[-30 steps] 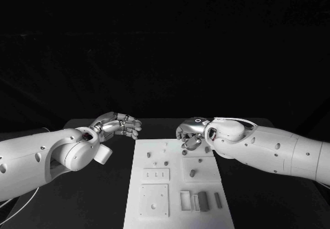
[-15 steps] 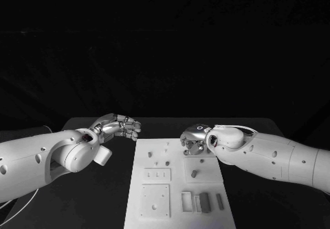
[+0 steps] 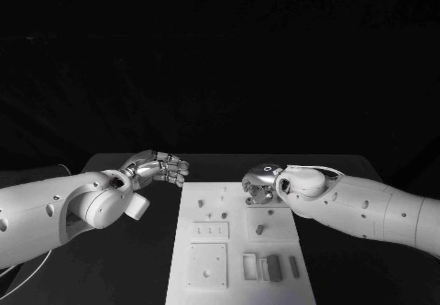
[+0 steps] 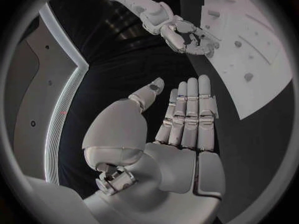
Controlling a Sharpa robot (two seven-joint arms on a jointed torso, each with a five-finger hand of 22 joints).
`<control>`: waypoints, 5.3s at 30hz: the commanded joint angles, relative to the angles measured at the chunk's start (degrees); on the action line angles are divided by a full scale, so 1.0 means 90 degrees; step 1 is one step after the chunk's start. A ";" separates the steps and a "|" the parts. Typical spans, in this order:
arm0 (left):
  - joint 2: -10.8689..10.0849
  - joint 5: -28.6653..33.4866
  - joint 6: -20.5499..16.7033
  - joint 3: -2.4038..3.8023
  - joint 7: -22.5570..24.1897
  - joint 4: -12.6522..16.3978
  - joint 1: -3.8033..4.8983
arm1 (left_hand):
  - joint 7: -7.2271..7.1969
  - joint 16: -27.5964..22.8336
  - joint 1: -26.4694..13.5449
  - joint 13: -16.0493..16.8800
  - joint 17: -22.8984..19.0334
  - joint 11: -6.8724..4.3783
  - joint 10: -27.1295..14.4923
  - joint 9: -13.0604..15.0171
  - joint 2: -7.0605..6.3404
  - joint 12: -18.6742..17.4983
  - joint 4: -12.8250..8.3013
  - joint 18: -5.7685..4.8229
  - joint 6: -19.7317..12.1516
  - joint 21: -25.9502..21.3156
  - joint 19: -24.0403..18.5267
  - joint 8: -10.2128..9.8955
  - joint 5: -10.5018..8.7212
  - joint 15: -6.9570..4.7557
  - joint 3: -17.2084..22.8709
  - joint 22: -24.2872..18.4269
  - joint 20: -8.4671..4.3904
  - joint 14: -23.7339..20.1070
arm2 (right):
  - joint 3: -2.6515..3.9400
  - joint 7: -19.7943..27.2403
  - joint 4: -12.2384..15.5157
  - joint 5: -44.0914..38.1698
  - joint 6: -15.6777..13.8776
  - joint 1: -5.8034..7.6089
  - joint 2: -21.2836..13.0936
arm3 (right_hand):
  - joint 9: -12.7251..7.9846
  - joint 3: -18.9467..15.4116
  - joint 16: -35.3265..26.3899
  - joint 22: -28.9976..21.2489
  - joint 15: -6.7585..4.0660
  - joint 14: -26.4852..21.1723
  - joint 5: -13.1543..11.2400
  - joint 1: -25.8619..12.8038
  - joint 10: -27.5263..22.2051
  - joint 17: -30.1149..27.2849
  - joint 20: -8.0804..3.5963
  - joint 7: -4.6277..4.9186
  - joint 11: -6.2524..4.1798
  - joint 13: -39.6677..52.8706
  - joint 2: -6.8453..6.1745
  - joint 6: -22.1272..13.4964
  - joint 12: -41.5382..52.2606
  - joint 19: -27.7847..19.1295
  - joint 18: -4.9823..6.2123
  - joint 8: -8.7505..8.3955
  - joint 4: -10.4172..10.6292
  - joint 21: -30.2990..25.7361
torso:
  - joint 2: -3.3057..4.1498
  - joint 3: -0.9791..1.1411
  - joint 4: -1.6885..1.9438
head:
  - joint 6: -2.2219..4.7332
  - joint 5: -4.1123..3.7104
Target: Assemble the parts on the task board
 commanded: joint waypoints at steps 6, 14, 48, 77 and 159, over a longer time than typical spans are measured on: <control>0.0022 -0.0013 0.0053 0.0008 0.0011 0.0026 0.0020 | 0.0028 -0.0045 -0.0017 -0.0010 0.0010 0.0043 -0.0015 -0.0013 -0.0053 -0.0053 -0.0023 0.0092 -0.0031 -0.0033 0.0006 -0.0027 0.0007 0.0011 -0.0008 0.0004 -0.0062 -0.0005 | -0.0007 0.0010 -0.0113 -0.0126 0.0051 -0.0029 0.0086 | -0.0004 0.0050 0.0075 0.0151 0.0009 -0.0027 -0.0005 0.0028 -0.0098 -0.0016 -0.0002 -0.0020 0.0053 -0.0010 0.0013 0.0049 -0.0027 -0.0033 0.0438 -0.0003 0.0001 0.0047 | 0.0048 -0.0010 0.0025 | -0.0024 0.0000; 0.0003 -0.0013 0.0048 0.0010 0.0013 0.0069 0.0039 | 0.0029 -0.0048 -0.0017 -0.0010 0.0013 0.0044 -0.0015 -0.0015 -0.0055 -0.0057 -0.0023 0.0090 -0.0033 -0.0035 0.0006 -0.0029 0.0007 0.0010 -0.0007 0.0004 -0.0064 -0.0005 | -0.0018 0.0019 -0.0231 -0.0140 0.0067 -0.0061 0.0154 | -0.0002 0.0065 0.0118 0.0151 0.0002 -0.0017 -0.0005 0.0038 -0.0088 -0.0027 -0.0007 -0.0039 0.0044 -0.0010 0.0061 0.0093 -0.0026 -0.0028 0.0438 0.0012 0.0001 0.0080 | 0.0073 -0.0013 0.0026 | -0.0030 0.0011; -0.0051 -0.0013 0.0006 0.0014 -0.0019 0.0188 0.0104 | 0.0040 -0.0065 -0.0018 -0.0015 0.0030 0.0054 -0.0024 -0.0032 -0.0075 -0.0094 -0.0026 0.0081 -0.0057 -0.0046 0.0011 -0.0047 0.0007 0.0009 -0.0003 0.0008 -0.0073 -0.0005 | -0.0052 0.0105 -0.0416 -0.0179 0.0339 -0.0129 0.0271 | 0.0014 0.0136 0.0288 0.0148 -0.0057 0.0006 -0.0002 0.0044 0.0079 -0.0116 -0.0047 -0.0113 -0.0017 0.0025 0.0370 0.0345 0.0038 -0.0020 0.0438 0.0093 -0.0006 0.0245 | 0.0138 -0.0021 0.0001 | -0.0054 0.0045; -0.0066 -0.0013 0.0004 0.0014 -0.0042 0.0228 0.0128 | 0.0048 -0.0074 -0.0026 -0.0016 0.0041 0.0057 -0.0021 -0.0040 -0.0086 -0.0110 -0.0022 0.0075 -0.0069 -0.0051 0.0014 -0.0055 0.0006 0.0008 -0.0003 0.0011 -0.0076 -0.0002 | -0.0064 0.0035 -0.0574 -0.0315 0.0302 -0.0158 0.0399 | 0.0011 0.0634 0.0375 0.0127 -0.0125 0.0022 0.0031 0.0158 0.0277 -0.0222 -0.0051 -0.0165 -0.0081 0.0070 0.0517 0.0559 0.0107 -0.0009 0.0438 0.0131 0.0062 0.0322 | 0.0168 -0.0034 0.0006 | -0.0055 0.0038; 0.0015 -0.0012 0.0001 0.0017 -0.0083 0.0186 0.0180 | 0.0064 -0.0103 -0.0030 -0.0020 0.0070 0.0067 -0.0024 -0.0057 -0.0117 -0.0158 -0.0028 0.0064 -0.0103 -0.0071 0.0012 -0.0073 0.0002 0.0011 -0.0007 0.0018 -0.0080 -0.0007 | -0.0011 -0.1372 -0.1001 -0.1471 -0.1208 -0.0187 0.1523 | 0.0091 0.1250 0.0911 0.0134 -0.0308 0.0307 -0.0006 -0.0276 0.0791 -0.0186 -0.0246 -0.0359 -0.0277 0.0183 0.0429 0.1049 0.0219 0.0340 0.0438 0.0271 0.0035 0.0783 | 0.0206 -0.0047 0.0011 | 0.0109 0.0082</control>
